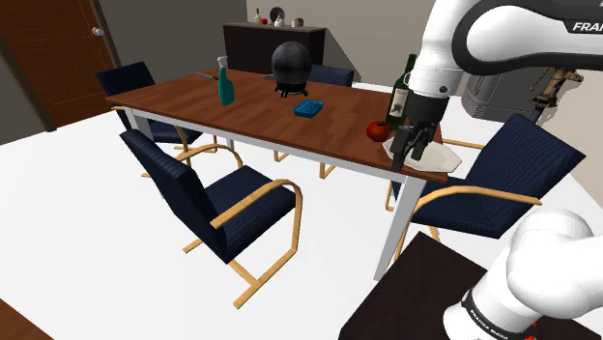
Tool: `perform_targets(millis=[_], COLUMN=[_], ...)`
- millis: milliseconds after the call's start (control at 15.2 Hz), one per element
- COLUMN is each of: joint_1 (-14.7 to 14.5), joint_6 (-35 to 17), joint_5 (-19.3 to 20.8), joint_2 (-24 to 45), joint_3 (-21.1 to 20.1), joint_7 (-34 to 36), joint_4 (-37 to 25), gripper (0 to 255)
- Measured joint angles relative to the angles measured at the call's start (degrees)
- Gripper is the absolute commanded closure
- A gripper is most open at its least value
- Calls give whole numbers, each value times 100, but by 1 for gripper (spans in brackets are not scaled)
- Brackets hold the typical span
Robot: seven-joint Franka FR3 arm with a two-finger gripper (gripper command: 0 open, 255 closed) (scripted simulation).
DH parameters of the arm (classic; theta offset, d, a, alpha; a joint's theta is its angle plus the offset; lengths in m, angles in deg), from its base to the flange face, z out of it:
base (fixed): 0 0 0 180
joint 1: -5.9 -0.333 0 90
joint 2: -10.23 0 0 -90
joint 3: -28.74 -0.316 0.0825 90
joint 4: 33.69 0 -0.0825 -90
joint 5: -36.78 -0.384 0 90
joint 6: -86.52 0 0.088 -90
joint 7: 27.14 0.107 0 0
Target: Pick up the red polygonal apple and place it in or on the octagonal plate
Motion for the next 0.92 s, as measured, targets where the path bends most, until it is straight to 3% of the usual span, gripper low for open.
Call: perform_targets(millis=[462, 924], joint_1=[214, 410], joint_6=[-380, -745], joint_5=[371, 673], joint_2=[684, 1869], joint_3=[461, 1028], joint_7=[-538, -1212], joint_4=[-288, -1131], gripper=[0, 0])
